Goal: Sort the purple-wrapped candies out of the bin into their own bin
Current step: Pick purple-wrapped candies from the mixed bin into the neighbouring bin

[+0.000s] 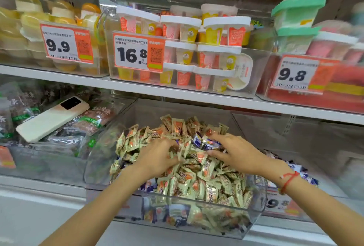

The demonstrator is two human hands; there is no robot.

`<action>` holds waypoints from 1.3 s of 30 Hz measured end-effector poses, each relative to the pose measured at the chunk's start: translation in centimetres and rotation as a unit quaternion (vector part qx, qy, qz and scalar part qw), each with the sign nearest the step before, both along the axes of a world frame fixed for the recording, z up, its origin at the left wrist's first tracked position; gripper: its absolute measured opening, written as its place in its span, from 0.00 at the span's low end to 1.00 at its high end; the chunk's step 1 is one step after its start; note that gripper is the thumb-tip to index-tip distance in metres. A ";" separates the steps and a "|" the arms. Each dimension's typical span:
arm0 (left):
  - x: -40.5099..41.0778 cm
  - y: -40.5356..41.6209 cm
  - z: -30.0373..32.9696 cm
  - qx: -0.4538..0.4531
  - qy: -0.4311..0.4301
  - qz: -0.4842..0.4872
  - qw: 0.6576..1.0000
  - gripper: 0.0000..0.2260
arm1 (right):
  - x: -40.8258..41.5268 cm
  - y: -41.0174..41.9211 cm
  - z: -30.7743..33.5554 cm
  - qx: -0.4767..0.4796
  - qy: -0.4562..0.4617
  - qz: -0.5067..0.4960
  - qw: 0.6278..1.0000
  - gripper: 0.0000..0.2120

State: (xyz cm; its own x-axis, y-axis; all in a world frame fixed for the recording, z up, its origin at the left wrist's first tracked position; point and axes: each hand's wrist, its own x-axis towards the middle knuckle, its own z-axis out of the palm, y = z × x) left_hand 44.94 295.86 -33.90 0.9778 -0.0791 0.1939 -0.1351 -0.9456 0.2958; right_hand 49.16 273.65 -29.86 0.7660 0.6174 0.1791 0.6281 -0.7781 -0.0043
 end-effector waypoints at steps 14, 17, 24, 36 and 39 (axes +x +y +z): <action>1.4 2.0 3.2 0.022 0.023 0.003 0.999 0.15 | 0.4 1.6 1.9 0.156 0.042 -0.010 0.987 0.17; 3.2 0.5 1.5 0.102 0.033 0.015 0.994 0.18 | 0.4 0.8 1.7 0.125 0.030 -0.015 0.992 0.16; 2.5 1.4 1.3 0.073 -0.025 0.047 0.996 0.17 | 1.9 2.3 1.4 -0.017 -0.006 0.040 0.999 0.17; -4.0 3.7 1.7 -0.034 -0.061 0.097 0.993 0.11 | 1.4 5.9 -1.2 -0.126 -0.076 0.082 0.986 0.18; -4.5 3.3 2.6 -0.050 -0.079 0.088 0.992 0.10 | 0.6 4.5 -0.1 0.013 0.003 0.097 0.995 0.12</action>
